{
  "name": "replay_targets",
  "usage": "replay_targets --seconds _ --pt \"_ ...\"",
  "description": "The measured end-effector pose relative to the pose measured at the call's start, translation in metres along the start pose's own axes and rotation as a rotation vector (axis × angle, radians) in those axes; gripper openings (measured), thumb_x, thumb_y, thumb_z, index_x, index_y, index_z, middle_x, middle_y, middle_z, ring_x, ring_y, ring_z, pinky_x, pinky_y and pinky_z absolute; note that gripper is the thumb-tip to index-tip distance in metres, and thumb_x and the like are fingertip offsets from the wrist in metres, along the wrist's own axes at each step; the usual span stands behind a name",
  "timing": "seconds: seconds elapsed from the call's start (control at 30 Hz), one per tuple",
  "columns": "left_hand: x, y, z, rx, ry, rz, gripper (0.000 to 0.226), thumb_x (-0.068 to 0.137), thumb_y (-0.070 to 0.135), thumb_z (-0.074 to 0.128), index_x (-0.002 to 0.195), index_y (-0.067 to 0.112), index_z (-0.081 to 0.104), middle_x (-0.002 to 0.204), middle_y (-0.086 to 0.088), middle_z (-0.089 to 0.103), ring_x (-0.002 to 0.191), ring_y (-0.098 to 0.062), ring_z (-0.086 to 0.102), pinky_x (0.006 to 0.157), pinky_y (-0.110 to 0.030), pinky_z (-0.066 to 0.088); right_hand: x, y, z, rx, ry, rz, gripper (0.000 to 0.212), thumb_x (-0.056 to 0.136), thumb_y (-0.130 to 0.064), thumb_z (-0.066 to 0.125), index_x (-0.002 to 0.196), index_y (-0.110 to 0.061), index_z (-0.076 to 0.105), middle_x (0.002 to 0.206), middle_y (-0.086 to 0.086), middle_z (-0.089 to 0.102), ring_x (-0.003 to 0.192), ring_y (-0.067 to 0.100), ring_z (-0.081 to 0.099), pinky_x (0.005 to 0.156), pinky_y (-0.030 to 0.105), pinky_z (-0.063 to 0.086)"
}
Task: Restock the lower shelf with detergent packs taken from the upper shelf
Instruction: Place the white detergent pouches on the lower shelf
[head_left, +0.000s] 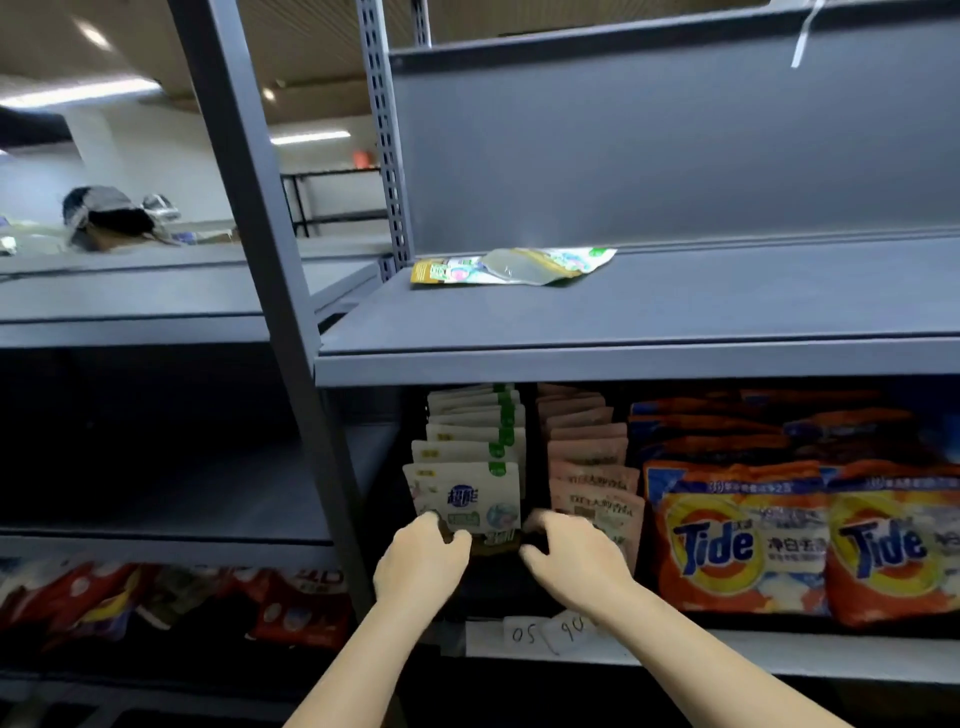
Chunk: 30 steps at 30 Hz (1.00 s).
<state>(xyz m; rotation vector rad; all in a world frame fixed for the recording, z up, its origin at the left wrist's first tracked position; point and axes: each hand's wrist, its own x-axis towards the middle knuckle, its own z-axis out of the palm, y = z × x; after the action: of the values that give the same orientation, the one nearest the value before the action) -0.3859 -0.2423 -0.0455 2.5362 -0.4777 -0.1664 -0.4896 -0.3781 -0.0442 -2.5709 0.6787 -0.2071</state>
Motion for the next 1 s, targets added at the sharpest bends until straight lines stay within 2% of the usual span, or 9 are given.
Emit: replay_targets --seconds 0.07,0.13,0.3,0.47,0.6,0.8,0.93,1.0 --pt "-0.021 0.013 -0.022 0.055 0.094 0.107 0.017 0.089 0.043 0.048 0.088 0.027 0.053 0.085 0.012 0.060 0.078 -0.013 0.055 0.071 -0.031 0.045 -0.014 -0.006 -0.024 -0.035 0.097 -0.070 0.031 0.092 -0.043 0.048 0.120 -0.031 0.054 0.117 -0.005 0.059 0.105 0.018 0.057 0.078 0.032 0.047" --pt "-0.039 0.028 -0.046 0.080 0.185 0.195 0.018 0.089 0.044 0.047 0.082 0.029 0.055 0.080 0.012 0.061 0.074 -0.010 0.056 0.064 -0.029 0.044 -0.026 -0.010 -0.049 -0.037 0.186 -0.130 0.025 0.091 -0.046 0.049 0.111 -0.034 0.059 0.110 -0.010 0.062 0.100 0.014 0.058 0.078 0.031 0.049" --pt "-0.063 0.067 -0.102 0.075 0.353 0.349 0.026 0.087 0.046 0.047 0.074 0.027 0.059 0.070 0.011 0.064 0.067 -0.007 0.057 0.059 -0.026 0.048 -0.047 -0.024 -0.119 0.017 0.350 -0.231 0.018 0.088 -0.048 0.053 0.092 -0.035 0.065 0.089 -0.017 0.067 0.084 0.005 0.061 0.065 0.028 0.049" --pt "-0.055 0.109 -0.151 0.021 0.525 0.438 0.023 0.087 0.042 0.049 0.073 0.025 0.057 0.069 0.009 0.062 0.069 -0.012 0.056 0.057 -0.026 0.042 -0.039 -0.040 -0.185 0.080 0.449 -0.261 0.016 0.087 -0.046 0.055 0.084 -0.033 0.064 0.083 -0.015 0.065 0.082 0.011 0.060 0.066 0.029 0.045" --pt "-0.021 0.139 -0.171 -0.034 0.462 0.427 0.016 0.087 0.034 0.049 0.084 0.025 0.061 0.078 0.008 0.064 0.080 -0.018 0.058 0.065 -0.030 0.046 -0.012 -0.049 -0.215 0.114 0.459 -0.200 0.014 0.086 -0.036 0.056 0.080 -0.027 0.063 0.075 -0.013 0.062 0.084 0.017 0.059 0.068 0.031 0.047" --pt "0.049 0.159 -0.173 -0.017 0.292 0.364 0.016 0.088 0.037 0.045 0.095 0.028 0.057 0.100 0.005 0.064 0.091 -0.023 0.058 0.080 -0.034 0.050 0.037 -0.050 -0.231 0.086 0.376 -0.103 0.019 0.085 -0.035 0.056 0.081 -0.019 0.066 0.079 -0.001 0.066 0.082 0.020 0.061 0.072 0.033 0.051" --pt "0.096 0.168 -0.175 0.011 0.237 0.330 0.035 0.088 0.040 0.048 0.120 0.030 0.055 0.121 0.004 0.060 0.110 -0.023 0.054 0.095 -0.039 0.046 0.073 -0.043 -0.245 0.039 0.364 -0.018 0.024 0.084 -0.029 0.057 0.091 -0.009 0.069 0.087 0.009 0.068 0.087 0.027 0.062 0.069 0.035 0.050" --pt "0.115 0.176 -0.175 0.042 0.239 0.301 0.037 0.088 0.040 0.048 0.124 0.032 0.055 0.130 0.004 0.056 0.120 -0.024 0.049 0.100 -0.038 0.040 0.091 -0.040 -0.250 0.030 0.336 0.053 0.025 0.083 -0.026 0.056 0.093 -0.006 0.067 0.088 0.009 0.066 0.077 0.027 0.057 0.063 0.031 0.041"
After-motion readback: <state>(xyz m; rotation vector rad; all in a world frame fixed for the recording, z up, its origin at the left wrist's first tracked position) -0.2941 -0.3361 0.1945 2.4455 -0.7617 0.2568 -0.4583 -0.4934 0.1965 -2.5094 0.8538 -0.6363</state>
